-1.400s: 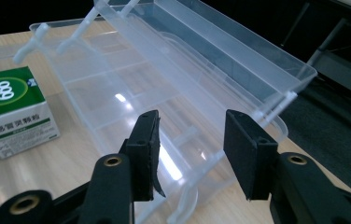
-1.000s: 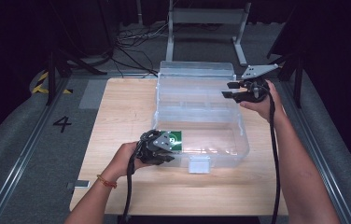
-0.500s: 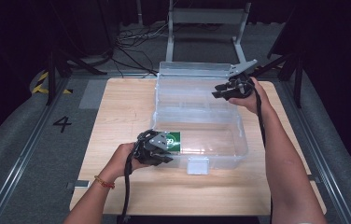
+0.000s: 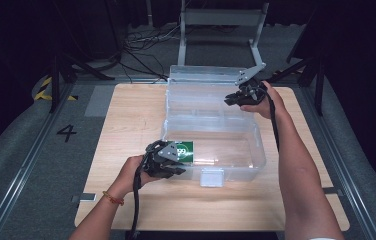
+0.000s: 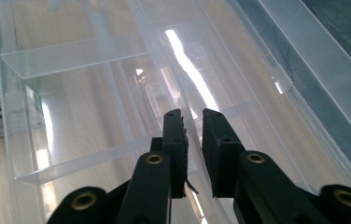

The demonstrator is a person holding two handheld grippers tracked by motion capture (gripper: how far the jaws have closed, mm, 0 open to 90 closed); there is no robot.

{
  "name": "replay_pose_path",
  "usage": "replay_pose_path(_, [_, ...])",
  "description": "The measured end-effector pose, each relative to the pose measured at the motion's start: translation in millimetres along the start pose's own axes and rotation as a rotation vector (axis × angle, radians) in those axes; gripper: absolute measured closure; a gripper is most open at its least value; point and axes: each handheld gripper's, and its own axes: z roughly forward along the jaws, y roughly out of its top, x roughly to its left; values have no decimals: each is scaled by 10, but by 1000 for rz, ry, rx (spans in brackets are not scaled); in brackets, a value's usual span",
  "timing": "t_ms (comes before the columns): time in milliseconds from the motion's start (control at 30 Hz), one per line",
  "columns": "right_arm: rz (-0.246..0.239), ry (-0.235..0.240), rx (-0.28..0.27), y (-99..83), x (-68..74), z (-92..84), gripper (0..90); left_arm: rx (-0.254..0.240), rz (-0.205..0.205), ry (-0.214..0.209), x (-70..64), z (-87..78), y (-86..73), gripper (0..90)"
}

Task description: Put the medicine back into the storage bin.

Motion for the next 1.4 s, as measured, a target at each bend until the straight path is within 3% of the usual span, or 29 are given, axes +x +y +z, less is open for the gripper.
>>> replay_pose_path(167, [-24,14,8,14,2,-13,849,-7,-18,-2,6,3,-14,790])
replay_pose_path(333, [-90,45,46,65,23,-58,882,-11,-40,-3,9,-9,-61,775])
replay_pose_path(567, [-126,65,174,198,-5,-67,853,-3,-24,-2,6,-8,-60,769])
replay_pose_path(767, [-143,73,243,272,-27,-40,843,-1,-29,1,-2,-12,-67,769])
replay_pose_path(800, [-153,65,279,305,-9,-38,841,-8,-24,1,3,-9,-66,769])
replay_pose_path(933, [-180,54,315,347,16,-12,838,-8,-23,1,4,-10,-68,769])
replay_pose_path(1267, [-234,34,310,363,93,-21,896,-25,-55,-3,3,-8,-81,765])
replay_pose_path(1400, [-222,32,283,348,109,-50,897,-25,-58,-6,7,-9,-82,763])
